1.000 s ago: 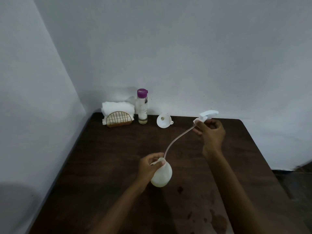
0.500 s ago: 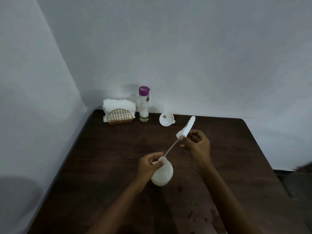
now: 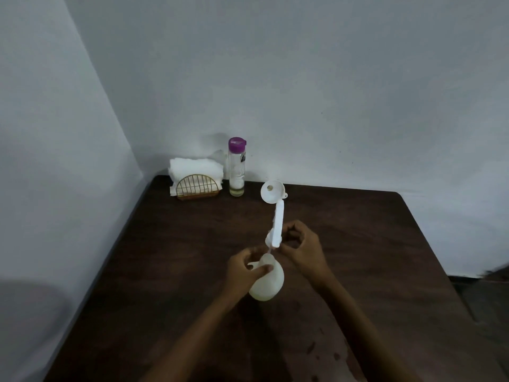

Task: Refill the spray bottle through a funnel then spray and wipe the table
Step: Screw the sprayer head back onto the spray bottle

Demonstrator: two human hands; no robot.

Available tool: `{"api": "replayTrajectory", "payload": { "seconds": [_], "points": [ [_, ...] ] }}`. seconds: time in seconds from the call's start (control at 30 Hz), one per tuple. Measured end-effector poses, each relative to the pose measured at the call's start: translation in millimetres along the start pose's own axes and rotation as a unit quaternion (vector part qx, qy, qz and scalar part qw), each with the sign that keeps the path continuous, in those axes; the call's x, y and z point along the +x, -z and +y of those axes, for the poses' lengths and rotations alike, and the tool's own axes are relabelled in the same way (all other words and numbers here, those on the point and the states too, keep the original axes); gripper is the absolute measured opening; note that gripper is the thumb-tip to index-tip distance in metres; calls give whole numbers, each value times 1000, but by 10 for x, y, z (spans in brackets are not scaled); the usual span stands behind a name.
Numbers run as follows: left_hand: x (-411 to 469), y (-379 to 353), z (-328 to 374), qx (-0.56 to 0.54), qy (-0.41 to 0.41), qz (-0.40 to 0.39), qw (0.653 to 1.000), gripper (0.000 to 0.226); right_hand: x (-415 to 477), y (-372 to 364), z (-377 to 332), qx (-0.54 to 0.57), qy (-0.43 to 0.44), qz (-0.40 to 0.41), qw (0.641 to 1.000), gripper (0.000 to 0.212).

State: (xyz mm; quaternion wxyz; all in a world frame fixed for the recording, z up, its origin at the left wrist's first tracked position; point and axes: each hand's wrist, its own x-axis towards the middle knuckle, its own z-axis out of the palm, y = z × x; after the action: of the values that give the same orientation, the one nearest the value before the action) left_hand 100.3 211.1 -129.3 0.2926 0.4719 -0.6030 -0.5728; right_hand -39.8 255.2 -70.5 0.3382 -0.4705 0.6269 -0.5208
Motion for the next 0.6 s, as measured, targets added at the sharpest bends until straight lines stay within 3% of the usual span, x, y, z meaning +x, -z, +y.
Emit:
{"api": "replayTrajectory", "payload": {
  "seconds": [0.37, 0.6],
  "points": [
    [-71, -40, 22, 21, -49, 35, 998, 45, -174, -152, 264, -40, -36, 9, 998, 22],
    [-141, -66, -24, 84, -127, 72, 986, 32, -236, -222, 289, -65, -11, 45, 997, 25]
  ]
}}
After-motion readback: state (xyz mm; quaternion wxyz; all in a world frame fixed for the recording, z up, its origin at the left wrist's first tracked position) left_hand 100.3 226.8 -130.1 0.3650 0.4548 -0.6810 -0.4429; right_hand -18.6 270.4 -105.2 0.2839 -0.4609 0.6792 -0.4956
